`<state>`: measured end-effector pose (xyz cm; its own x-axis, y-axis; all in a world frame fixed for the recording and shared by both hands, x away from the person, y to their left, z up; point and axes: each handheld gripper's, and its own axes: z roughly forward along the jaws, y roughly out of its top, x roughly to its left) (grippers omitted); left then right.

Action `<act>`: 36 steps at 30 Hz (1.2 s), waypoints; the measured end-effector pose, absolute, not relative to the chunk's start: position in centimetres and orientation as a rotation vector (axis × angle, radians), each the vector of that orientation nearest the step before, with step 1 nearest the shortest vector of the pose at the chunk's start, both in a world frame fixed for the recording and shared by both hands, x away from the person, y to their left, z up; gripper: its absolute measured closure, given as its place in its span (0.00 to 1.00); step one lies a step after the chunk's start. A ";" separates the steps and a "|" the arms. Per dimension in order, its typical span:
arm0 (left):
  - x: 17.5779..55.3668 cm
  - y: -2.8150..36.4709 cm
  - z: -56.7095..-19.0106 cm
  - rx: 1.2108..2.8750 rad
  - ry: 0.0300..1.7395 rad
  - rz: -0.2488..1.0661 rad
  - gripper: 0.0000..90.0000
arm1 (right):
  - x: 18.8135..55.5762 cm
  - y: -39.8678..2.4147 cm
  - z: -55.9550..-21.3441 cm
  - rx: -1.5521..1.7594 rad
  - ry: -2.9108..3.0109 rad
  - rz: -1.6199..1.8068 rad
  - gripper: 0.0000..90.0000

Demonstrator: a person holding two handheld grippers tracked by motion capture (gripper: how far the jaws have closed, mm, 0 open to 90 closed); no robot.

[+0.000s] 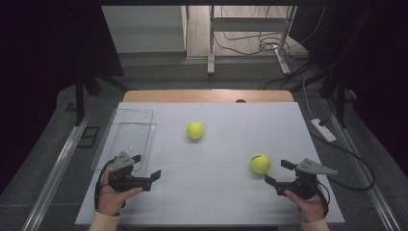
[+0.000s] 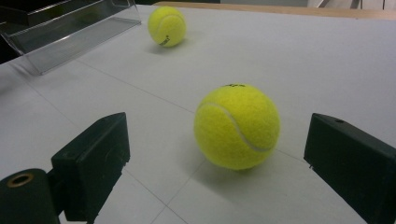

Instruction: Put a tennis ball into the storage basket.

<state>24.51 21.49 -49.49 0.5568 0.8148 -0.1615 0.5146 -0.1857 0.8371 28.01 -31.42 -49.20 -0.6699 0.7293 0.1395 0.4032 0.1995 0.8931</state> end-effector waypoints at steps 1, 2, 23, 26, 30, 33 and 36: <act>24.5 21.5 -49.5 1.852 1.087 0.401 0.03 | 28.0 -31.4 -49.2 1.068 2.165 1.459 0.08; 24.5 21.5 -49.6 1.847 1.091 0.400 0.03 | 28.0 -31.4 -49.2 1.067 2.166 1.462 0.08; 24.5 21.7 -49.3 1.841 1.093 0.407 0.03 | 27.7 -31.5 -49.4 1.076 2.169 1.447 0.08; 24.4 21.7 -49.2 1.839 1.087 0.407 0.03 | 27.4 -31.4 -49.3 1.073 2.164 1.448 0.08; 24.5 21.7 -49.2 1.844 1.083 0.389 0.03 | 27.6 -31.2 -49.3 1.071 2.164 1.441 0.08; 24.4 21.6 -49.1 1.844 1.083 0.388 0.03 | 27.7 -31.2 -49.3 1.071 2.166 1.442 0.08; 24.3 21.5 -48.9 1.845 1.081 0.388 0.03 | 27.8 -31.1 -49.4 1.074 2.169 1.441 0.08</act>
<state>24.28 21.52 -48.95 0.5626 0.8085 -0.1726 0.5146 -0.1792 0.8385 27.84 -31.11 -49.37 -0.6645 0.7351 0.1344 0.4087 0.2070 0.8889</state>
